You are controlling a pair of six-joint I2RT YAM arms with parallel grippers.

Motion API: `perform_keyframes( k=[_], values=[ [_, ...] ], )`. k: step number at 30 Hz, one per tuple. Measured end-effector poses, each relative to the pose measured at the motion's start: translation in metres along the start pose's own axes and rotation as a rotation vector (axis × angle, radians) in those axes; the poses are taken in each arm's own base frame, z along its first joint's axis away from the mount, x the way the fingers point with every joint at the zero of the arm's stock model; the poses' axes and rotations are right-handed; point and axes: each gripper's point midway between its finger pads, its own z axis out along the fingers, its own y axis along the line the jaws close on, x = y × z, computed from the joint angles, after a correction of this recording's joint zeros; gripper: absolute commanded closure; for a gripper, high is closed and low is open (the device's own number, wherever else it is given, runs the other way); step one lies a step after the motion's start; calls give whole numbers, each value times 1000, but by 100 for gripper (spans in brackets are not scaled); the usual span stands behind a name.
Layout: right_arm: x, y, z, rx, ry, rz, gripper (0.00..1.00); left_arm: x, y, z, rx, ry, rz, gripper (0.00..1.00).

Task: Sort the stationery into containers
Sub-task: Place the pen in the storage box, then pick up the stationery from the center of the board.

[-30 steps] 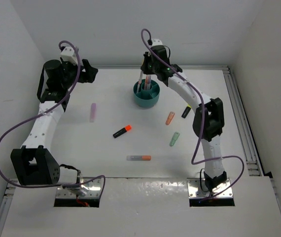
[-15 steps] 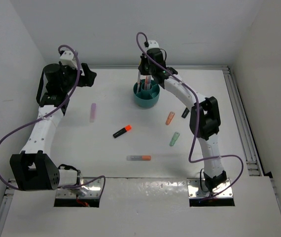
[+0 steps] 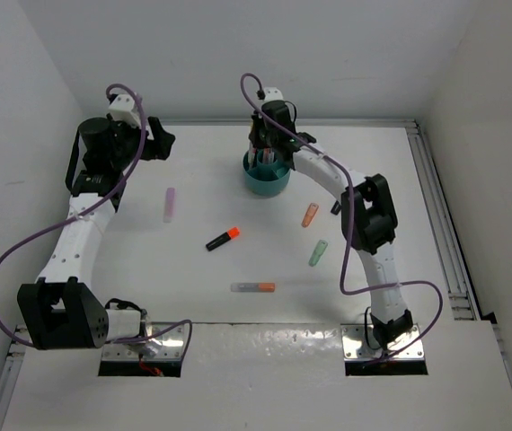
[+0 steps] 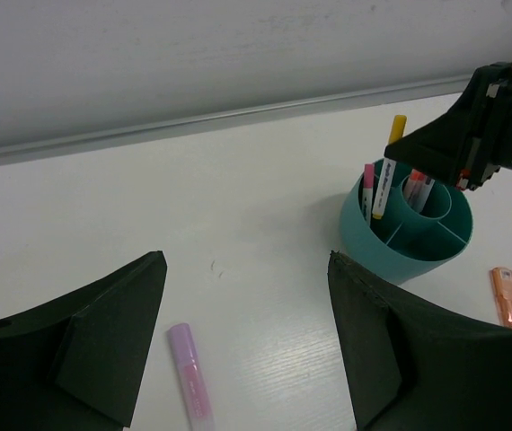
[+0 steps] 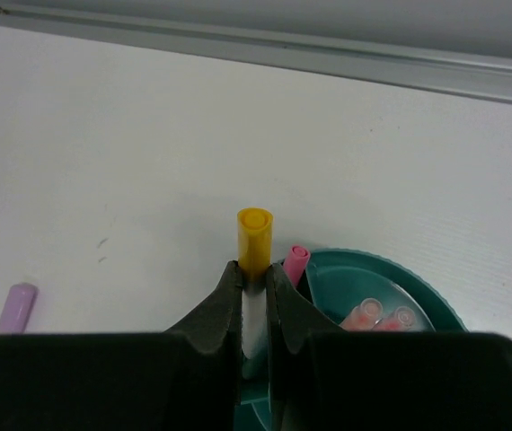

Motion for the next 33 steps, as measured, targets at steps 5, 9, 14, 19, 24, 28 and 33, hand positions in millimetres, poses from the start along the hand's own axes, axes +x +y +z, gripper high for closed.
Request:
perform_keyframes(
  k=[5, 9, 14, 19, 24, 28, 33],
  values=[
    [14, -1, 4, 4, 30, 2, 55, 5, 2, -2, -10, 22, 2, 21],
    [17, 1, 4, 3, 39, 15, 44, 13, 5, -3, -30, 50, 6, 21],
    [23, 0, -6, 13, 76, 44, 45, 26, 10, -7, -55, 105, 15, 21],
    [-4, 2, -39, -9, 74, 77, 47, 58, 18, -10, -83, 229, 10, 19],
    [-59, -17, -96, -19, -2, 91, 48, 130, 45, 9, -162, 501, -55, 19],
    [-78, -69, -141, 57, -37, 107, 48, 198, 64, 18, -229, 723, -121, 26],
    [-37, -142, -175, 197, 52, 148, 49, 247, 69, 21, -255, 881, -179, 32]
  ],
)
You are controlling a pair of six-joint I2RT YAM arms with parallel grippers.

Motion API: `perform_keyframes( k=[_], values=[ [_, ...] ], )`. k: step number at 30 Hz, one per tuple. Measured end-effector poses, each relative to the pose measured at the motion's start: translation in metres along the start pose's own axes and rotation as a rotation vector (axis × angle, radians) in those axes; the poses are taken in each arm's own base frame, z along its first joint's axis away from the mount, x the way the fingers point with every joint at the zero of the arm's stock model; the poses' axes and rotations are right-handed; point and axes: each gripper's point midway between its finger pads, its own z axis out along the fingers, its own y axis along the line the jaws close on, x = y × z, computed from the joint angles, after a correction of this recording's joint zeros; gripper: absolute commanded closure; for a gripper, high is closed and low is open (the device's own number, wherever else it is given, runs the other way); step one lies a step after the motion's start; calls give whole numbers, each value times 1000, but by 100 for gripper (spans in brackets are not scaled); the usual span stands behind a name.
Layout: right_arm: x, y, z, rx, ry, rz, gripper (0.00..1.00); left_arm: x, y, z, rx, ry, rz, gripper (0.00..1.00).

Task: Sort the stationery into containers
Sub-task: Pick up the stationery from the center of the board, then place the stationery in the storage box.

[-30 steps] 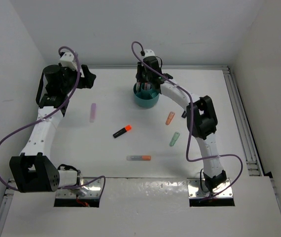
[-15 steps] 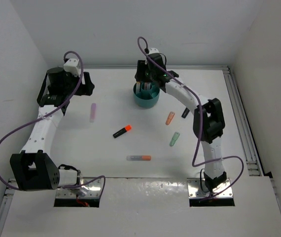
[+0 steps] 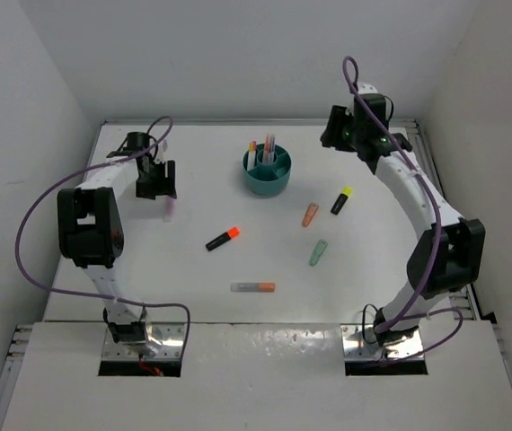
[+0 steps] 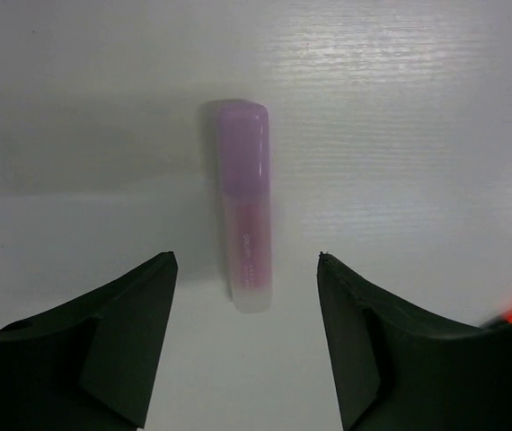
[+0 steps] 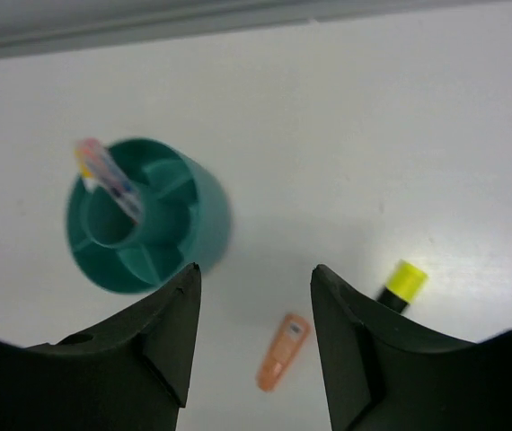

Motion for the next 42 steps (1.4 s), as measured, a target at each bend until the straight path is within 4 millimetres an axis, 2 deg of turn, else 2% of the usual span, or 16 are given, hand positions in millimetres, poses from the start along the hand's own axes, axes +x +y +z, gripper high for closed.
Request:
perform_keyframes(
  k=[3, 6, 10, 14, 17, 18, 21, 24, 27, 29, 31, 34, 36, 38, 40, 42],
  values=[
    [29, -33, -5, 63, 79, 19, 49, -3, 1, 13, -6, 27, -17, 34],
    [47, -52, -11, 97, 130, 37, 49, -10, 4, 25, -21, 36, -25, 37],
    [52, -64, -24, 116, 133, 53, 50, -16, 7, 42, -35, 53, -25, 39],
    [46, -69, -32, 123, 111, 63, 50, -14, 9, 57, -54, 90, -20, 44],
    [44, -72, -35, 126, 103, 67, 51, -17, 8, 60, -58, 95, -9, 55],
    [44, -73, -35, 128, 103, 69, 51, -17, 7, 61, -57, 96, -7, 69],
    [46, -73, -34, 123, 111, 72, 51, -16, 4, 61, -43, 100, 2, 90],
    [48, -73, -34, 115, 116, 75, 52, -14, -4, 60, 6, 108, 7, 100],
    [48, -72, -34, 110, 117, 76, 52, -18, -21, 57, 100, 73, 17, 100],
    [48, -72, -34, 107, 118, 76, 52, -22, -35, 44, 176, -2, 19, 100],
    [48, -71, -34, 103, 119, 76, 52, -36, -51, 14, 235, -140, 13, 100],
    [50, -70, -34, 98, 123, 77, 52, -78, -82, -54, 319, -428, 9, 100],
    [50, -70, -34, 96, 124, 77, 52, -119, -118, -107, 419, -635, 31, 100],
    [50, -70, -34, 95, 124, 77, 52, -142, -157, -146, 510, -754, 65, 100],
    [50, -70, -34, 95, 125, 77, 52, -152, -192, -167, 583, -829, 79, 100],
    [50, -70, -34, 95, 125, 77, 52, -146, -222, -172, 636, -849, 74, 100]
  ],
)
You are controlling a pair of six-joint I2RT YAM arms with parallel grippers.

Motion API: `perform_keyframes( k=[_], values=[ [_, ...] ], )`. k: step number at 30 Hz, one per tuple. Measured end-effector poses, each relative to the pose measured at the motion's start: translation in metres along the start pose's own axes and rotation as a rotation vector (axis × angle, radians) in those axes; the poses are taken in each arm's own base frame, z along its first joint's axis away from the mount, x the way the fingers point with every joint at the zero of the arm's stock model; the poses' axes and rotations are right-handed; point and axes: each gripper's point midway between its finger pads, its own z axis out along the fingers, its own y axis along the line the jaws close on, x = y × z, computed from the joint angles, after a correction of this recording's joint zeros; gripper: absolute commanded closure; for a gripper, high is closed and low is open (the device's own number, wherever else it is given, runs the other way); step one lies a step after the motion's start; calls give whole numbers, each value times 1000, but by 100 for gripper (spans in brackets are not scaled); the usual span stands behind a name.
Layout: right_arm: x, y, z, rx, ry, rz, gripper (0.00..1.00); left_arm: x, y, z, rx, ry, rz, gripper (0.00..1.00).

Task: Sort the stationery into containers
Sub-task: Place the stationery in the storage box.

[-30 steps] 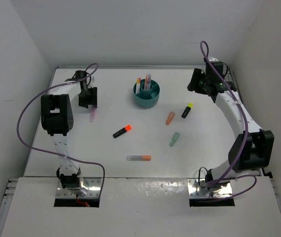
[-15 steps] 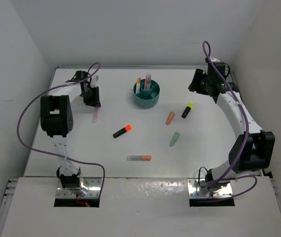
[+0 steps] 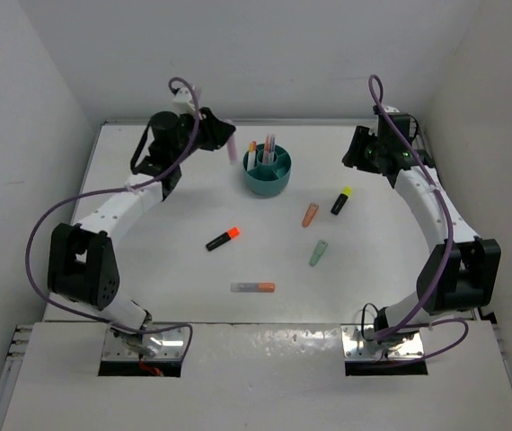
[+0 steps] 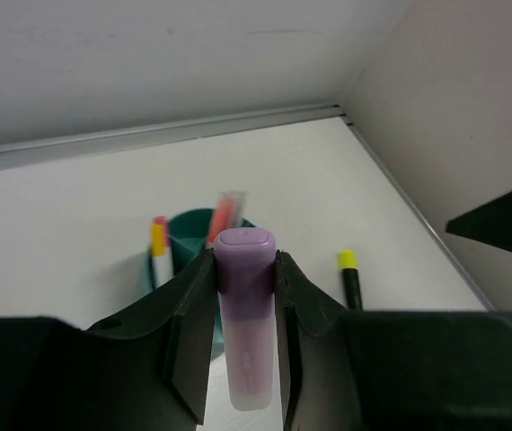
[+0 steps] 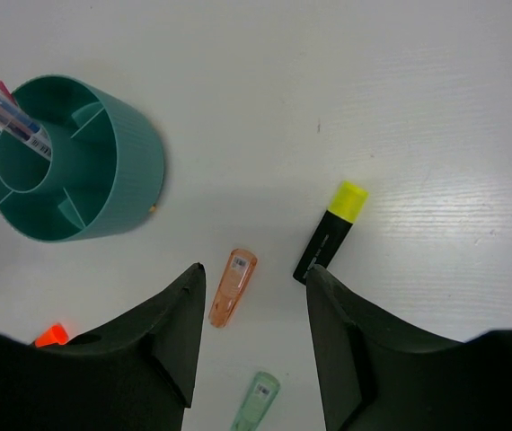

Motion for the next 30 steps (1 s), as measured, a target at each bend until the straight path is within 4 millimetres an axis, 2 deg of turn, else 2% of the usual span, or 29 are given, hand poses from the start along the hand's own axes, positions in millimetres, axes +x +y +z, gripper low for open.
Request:
perform_keyframes(
  k=[1, 4, 7, 9, 12, 20, 30],
  values=[
    [0, 0, 0, 0, 0, 0, 52, 8, -13, 4, 15, -9, -17, 100],
    [0, 0, 0, 1, 1, 0, 52, 34, -36, 12, 30, -36, -58, 100],
    [1, 0, 1, 1, 3, 0, 52, 65, -42, 16, 2, -80, -80, 100],
    [2, -1, 2, 3, 9, 0, 52, 76, -43, 26, -29, -108, -75, 100],
    [6, -2, 3, 8, 25, -1, 52, 79, -41, 37, -70, -160, -73, 100],
    [9, -3, 3, 11, 36, -8, 52, 59, -18, 65, -200, -299, -79, 100],
    [9, -10, 3, 21, 38, -12, 52, 79, 5, 74, -285, -296, -61, 100]
  ],
)
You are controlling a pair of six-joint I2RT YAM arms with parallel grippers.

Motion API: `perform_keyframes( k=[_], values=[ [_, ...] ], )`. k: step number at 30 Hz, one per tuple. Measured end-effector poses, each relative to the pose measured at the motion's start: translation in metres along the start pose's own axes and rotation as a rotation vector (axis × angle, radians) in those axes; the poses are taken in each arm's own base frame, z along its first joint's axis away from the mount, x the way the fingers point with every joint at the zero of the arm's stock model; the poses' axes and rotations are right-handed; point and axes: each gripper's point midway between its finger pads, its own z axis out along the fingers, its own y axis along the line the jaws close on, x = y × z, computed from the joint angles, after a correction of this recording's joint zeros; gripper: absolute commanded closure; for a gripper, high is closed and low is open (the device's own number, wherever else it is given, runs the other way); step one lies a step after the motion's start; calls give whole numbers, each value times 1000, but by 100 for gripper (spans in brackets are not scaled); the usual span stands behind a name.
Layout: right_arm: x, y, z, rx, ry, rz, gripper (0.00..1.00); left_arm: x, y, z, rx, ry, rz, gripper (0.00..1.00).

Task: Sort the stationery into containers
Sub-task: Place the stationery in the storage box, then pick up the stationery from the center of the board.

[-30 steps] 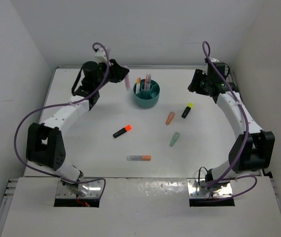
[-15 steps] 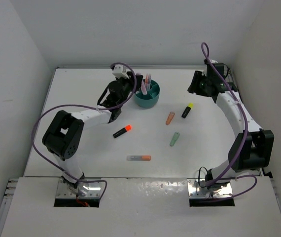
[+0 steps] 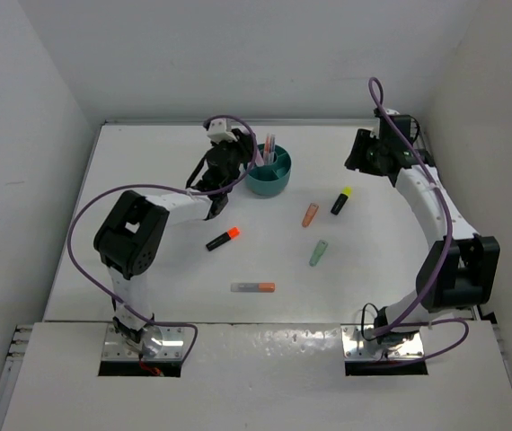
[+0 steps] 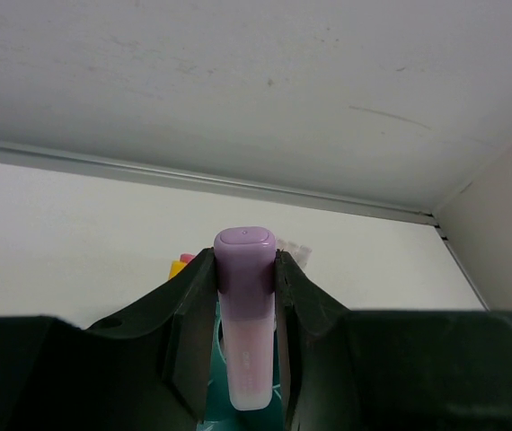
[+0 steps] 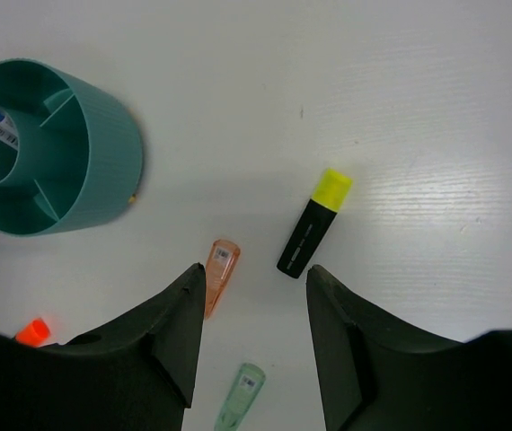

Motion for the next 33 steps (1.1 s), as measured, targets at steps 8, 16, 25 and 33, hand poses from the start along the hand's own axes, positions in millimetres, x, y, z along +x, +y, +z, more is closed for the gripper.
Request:
perform_keyframes(
  k=[8, 16, 25, 33],
  values=[
    [5, -9, 7, 13, 23, 15, 52, 4, -11, -3, 9, -3, -3, 98],
    [6, -15, 6, 14, 34, 29, 52, 43, -11, -6, -4, 58, 18, 93],
    [4, -27, 5, 30, 34, 53, 51, 56, -4, -8, -31, 83, 37, 45],
    [12, -30, 12, 29, 63, 99, 52, 46, -11, -12, -9, 90, 108, 3]
  ],
)
